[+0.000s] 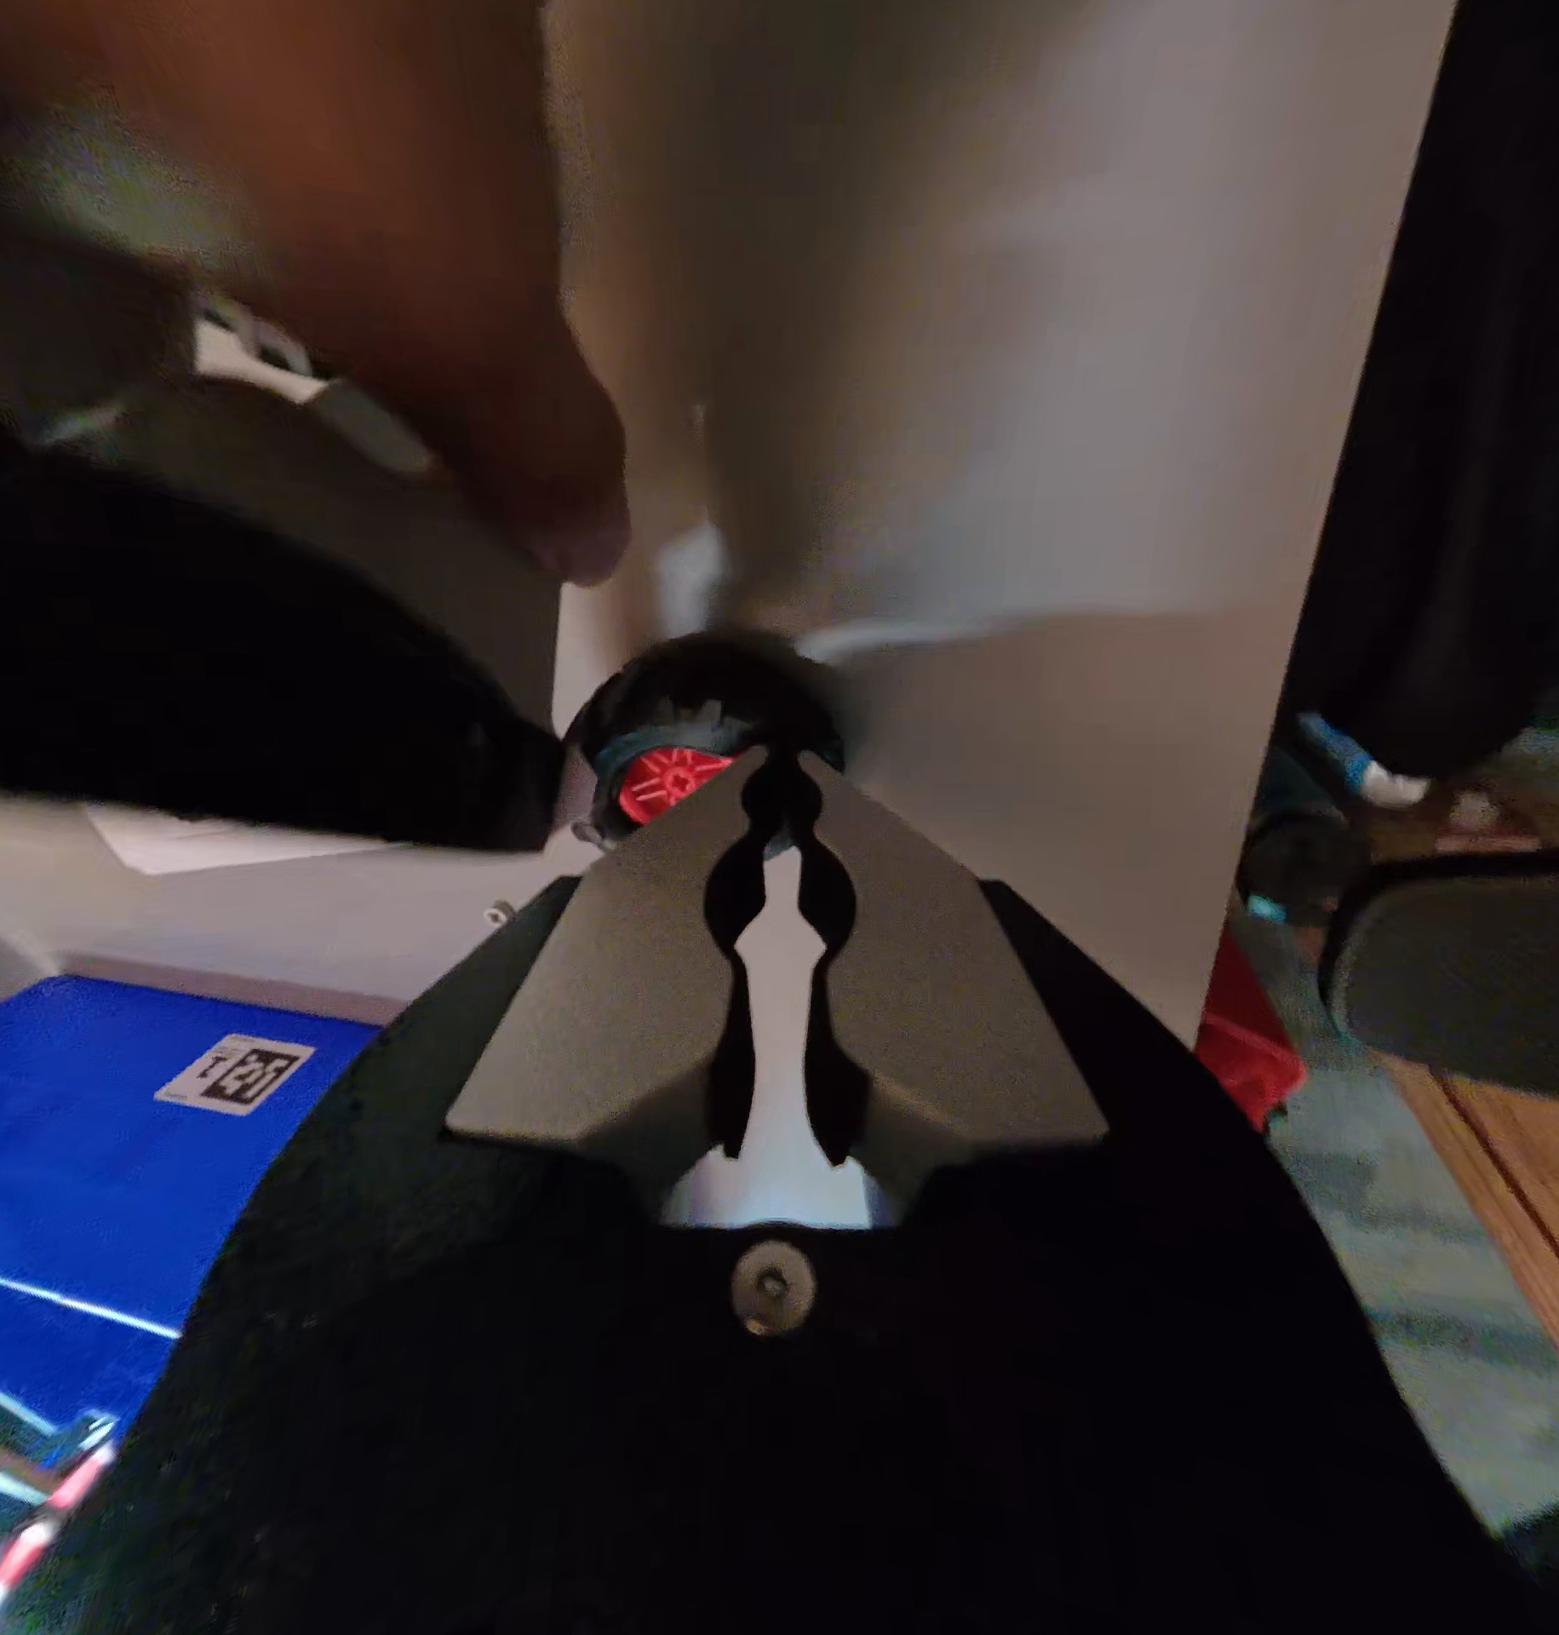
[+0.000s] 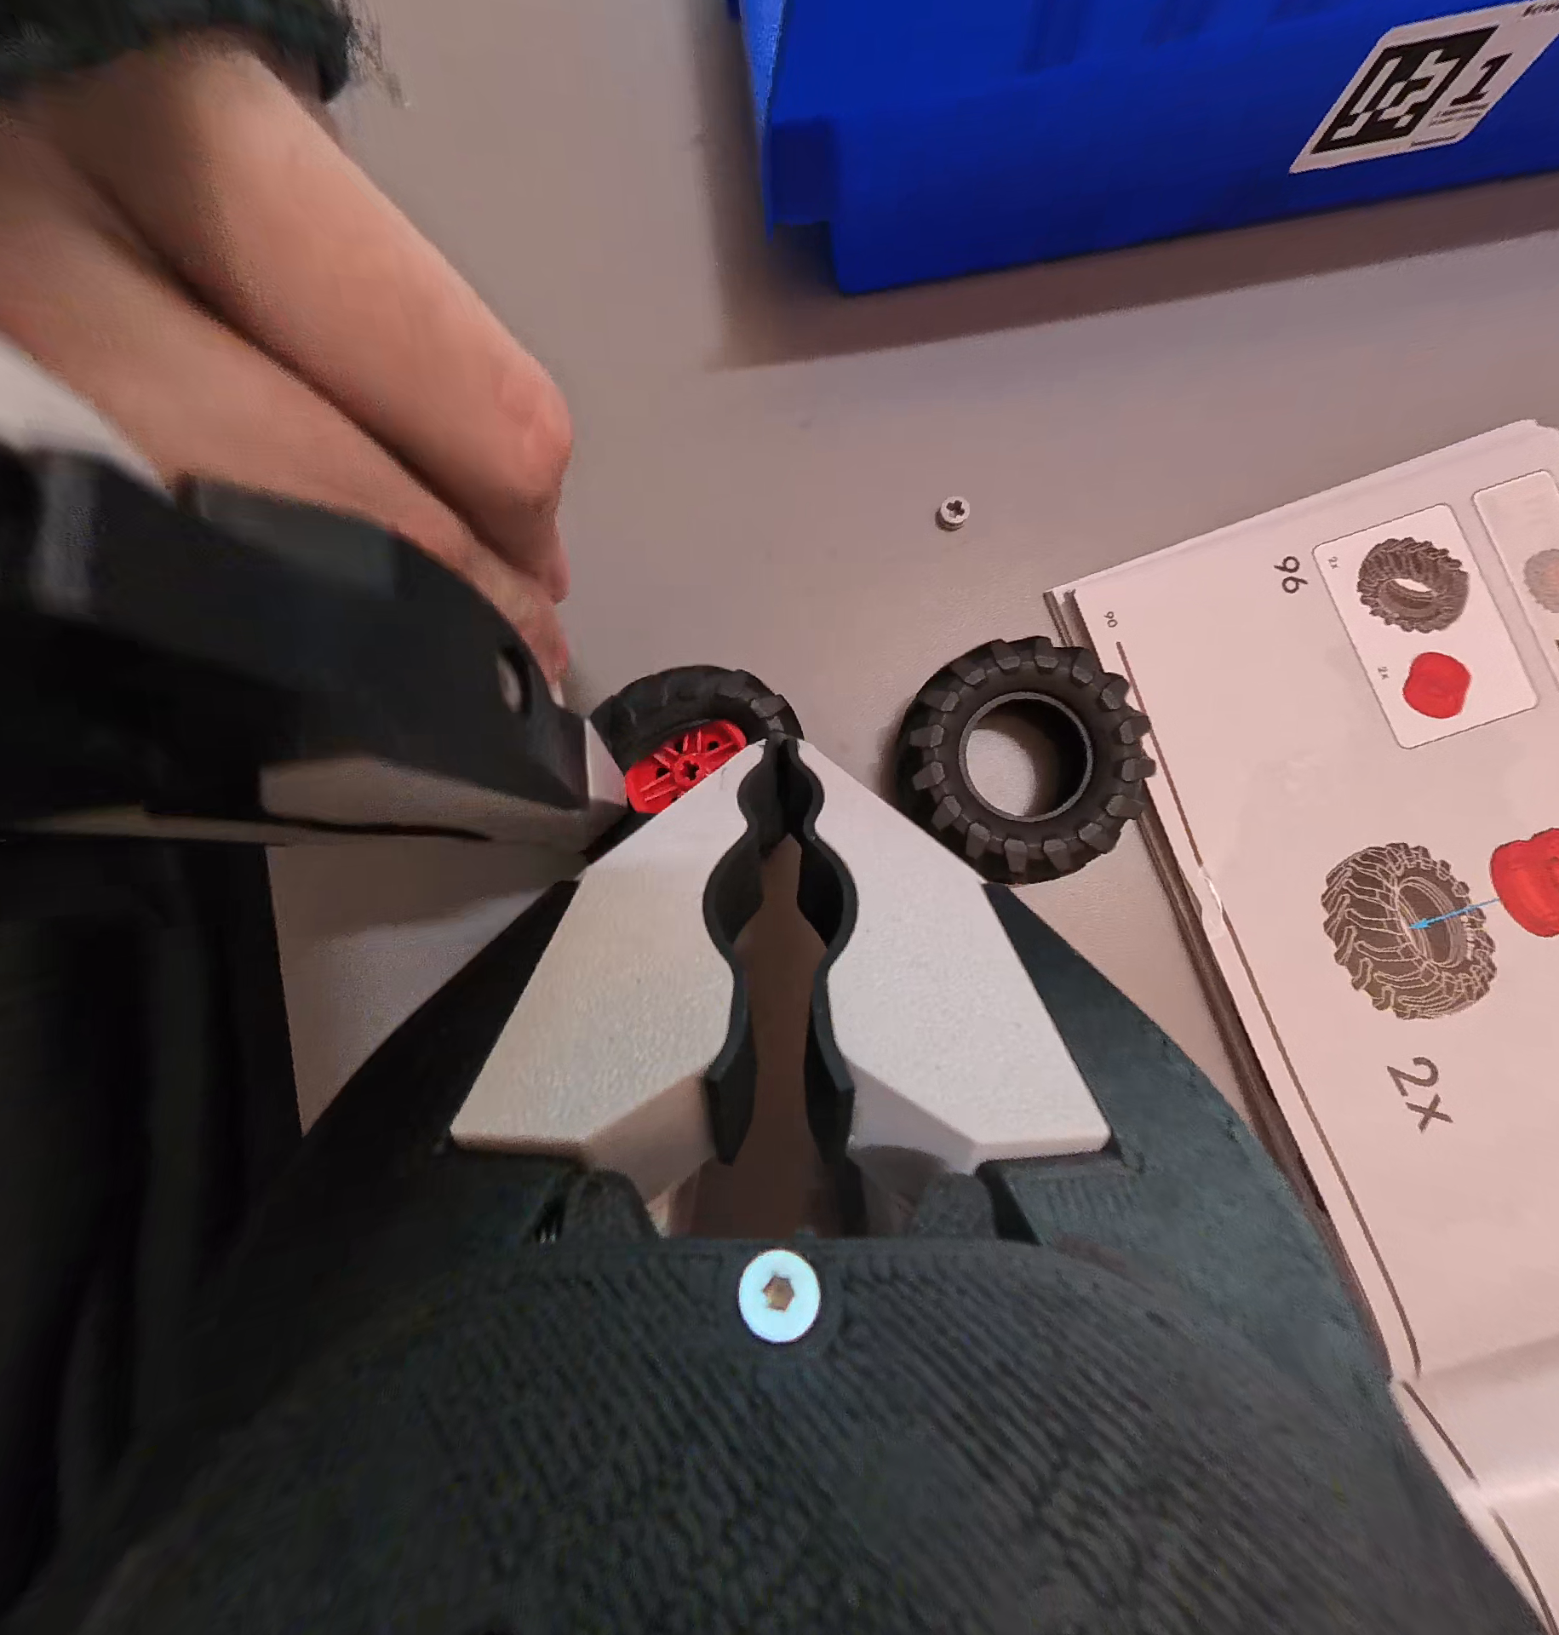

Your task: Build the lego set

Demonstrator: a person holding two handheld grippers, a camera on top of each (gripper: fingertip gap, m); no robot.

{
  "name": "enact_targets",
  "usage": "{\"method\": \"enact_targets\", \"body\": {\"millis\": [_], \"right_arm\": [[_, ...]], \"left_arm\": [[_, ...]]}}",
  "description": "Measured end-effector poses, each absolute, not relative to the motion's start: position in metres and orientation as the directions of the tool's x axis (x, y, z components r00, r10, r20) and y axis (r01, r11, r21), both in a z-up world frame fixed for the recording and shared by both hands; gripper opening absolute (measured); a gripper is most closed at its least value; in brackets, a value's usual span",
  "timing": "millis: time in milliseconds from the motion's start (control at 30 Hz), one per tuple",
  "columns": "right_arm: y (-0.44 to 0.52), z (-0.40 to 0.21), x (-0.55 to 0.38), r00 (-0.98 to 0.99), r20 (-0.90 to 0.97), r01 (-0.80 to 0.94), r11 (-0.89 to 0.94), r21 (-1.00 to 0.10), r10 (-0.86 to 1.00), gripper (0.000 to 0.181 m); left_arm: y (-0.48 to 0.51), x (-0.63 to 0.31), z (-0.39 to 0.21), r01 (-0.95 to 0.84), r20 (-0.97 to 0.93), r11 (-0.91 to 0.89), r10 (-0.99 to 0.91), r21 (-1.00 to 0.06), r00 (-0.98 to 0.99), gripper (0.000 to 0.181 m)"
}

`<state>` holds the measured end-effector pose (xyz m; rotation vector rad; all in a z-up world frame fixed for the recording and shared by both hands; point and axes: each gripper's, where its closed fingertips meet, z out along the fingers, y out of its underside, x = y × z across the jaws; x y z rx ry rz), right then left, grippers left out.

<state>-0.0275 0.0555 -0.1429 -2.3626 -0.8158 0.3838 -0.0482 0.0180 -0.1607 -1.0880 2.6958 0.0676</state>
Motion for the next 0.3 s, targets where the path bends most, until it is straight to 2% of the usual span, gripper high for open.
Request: {"method": "enact_targets", "body": {"millis": [33, 200, 300], "right_arm": [[0.056, -0.143, -0.028, 0.772, -0.067, 0.461, -0.628, -0.627, 0.633, 0.0], [0.058, -0.143, -0.027, 0.772, -0.065, 0.458, -0.623, -0.635, 0.633, 0.0], [0.058, -0.143, -0.028, 0.774, -0.09, 0.429, -0.624, -0.653, 0.627, 0.001]], "left_arm": [[0.018, -0.047, -0.16, -0.696, -0.251, 0.709, -0.698, -0.115, -0.67, 0.0], [0.021, -0.044, -0.152, -0.66, -0.345, 0.614, -0.789, -0.433, -0.507, 0.0], [0.026, -0.044, -0.146, -0.646, -0.43, 0.569, -0.818, -0.509, -0.381, 0.0]]}}
